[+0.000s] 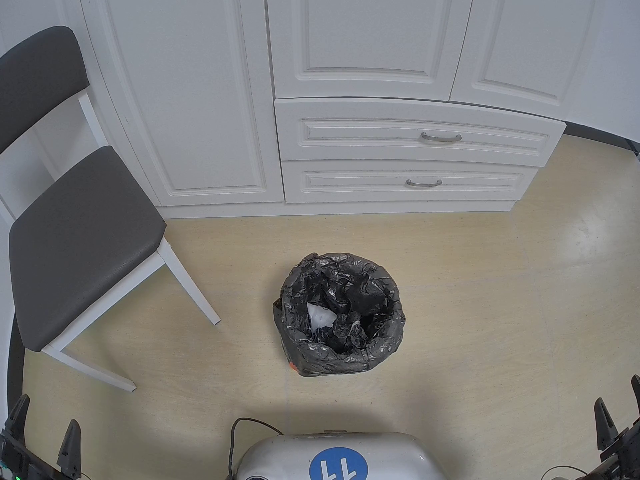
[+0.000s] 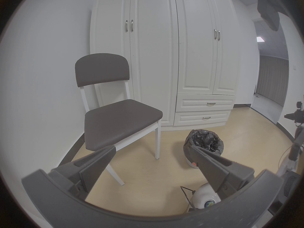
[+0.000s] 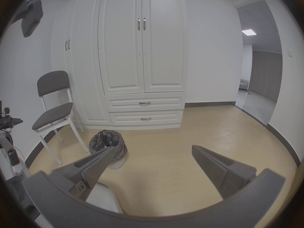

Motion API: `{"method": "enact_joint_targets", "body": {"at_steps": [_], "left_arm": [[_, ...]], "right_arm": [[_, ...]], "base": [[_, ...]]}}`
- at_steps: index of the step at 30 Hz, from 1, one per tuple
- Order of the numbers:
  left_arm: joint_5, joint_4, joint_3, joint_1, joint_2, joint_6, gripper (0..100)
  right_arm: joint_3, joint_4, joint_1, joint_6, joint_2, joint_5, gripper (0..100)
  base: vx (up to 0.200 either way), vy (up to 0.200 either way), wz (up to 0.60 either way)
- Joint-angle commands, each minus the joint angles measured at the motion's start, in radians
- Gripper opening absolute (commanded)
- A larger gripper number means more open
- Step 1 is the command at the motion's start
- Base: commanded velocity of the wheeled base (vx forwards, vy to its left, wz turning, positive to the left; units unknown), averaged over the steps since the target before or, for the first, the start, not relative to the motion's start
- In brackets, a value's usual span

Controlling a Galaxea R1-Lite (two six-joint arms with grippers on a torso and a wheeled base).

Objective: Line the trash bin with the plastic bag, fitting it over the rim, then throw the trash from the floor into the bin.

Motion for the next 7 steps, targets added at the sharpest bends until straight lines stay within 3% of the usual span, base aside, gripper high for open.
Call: {"method": "enact_joint_targets", "body": {"at_steps": [1,7], "left_arm": [[0.002,-0.002,0.016,0.001,-0.013,-0.008,100],[0.002,-0.002,0.018,0.001,-0.013,-0.002,100]], "right_arm": [[0.014,-0.004,0.0,-0.001,-0.01,0.001,100],[0.014,-0.005,-0.002,0.0,-0.01,-0.001,100]], "base": [[0.0,0.0,0.0],[0.0,0.0,0.0]]}}
